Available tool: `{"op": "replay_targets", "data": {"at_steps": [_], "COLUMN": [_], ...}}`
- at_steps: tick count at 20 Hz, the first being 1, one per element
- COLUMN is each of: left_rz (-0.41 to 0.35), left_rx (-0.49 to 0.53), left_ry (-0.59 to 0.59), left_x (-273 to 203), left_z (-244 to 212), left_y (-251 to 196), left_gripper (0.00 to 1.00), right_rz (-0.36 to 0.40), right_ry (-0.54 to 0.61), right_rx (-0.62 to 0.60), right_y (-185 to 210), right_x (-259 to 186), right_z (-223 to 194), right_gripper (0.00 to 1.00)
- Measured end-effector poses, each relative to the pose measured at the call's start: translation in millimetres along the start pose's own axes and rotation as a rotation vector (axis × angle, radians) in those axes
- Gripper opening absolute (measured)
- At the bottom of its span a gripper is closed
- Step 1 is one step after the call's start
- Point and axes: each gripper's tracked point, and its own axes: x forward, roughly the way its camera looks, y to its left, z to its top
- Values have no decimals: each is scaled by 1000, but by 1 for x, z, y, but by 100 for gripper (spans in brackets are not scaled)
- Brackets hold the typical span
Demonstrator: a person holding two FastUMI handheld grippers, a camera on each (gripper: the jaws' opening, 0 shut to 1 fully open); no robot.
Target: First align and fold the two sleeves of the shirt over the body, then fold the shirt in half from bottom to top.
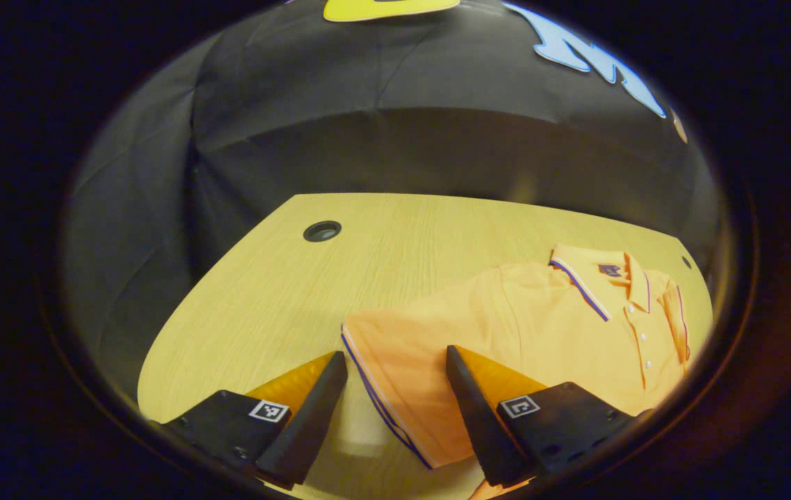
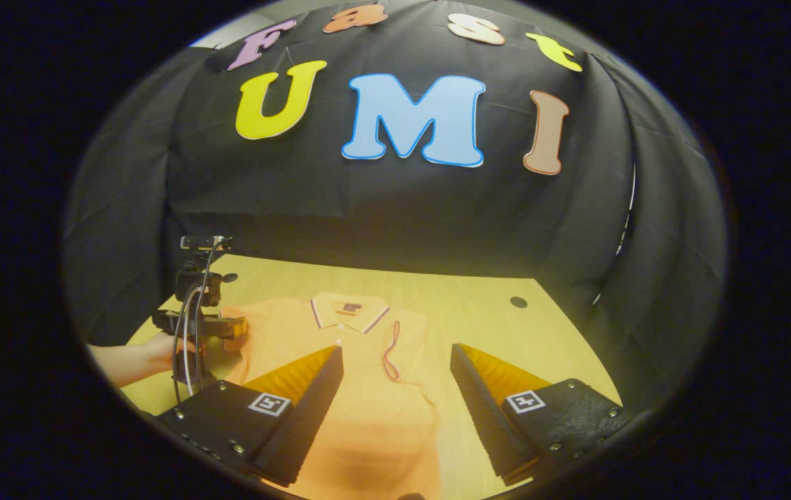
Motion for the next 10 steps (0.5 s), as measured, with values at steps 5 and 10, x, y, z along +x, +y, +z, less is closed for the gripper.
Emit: {"op": "replay_targets", "data": {"at_steps": [5, 10], "left_rz": [-14, -26], "left_rx": [5, 13], "left_ry": [8, 2], "left_x": [-2, 0], "left_z": [-1, 0], "left_y": [-4, -6], "left_gripper": [57, 12], "right_rz": [-6, -23], "right_ry": [5, 22], "right_rx": [12, 18], "right_y": [-9, -20], "right_x": [-8, -19], "right_z": [-3, -12], "right_gripper": [97, 97]}}
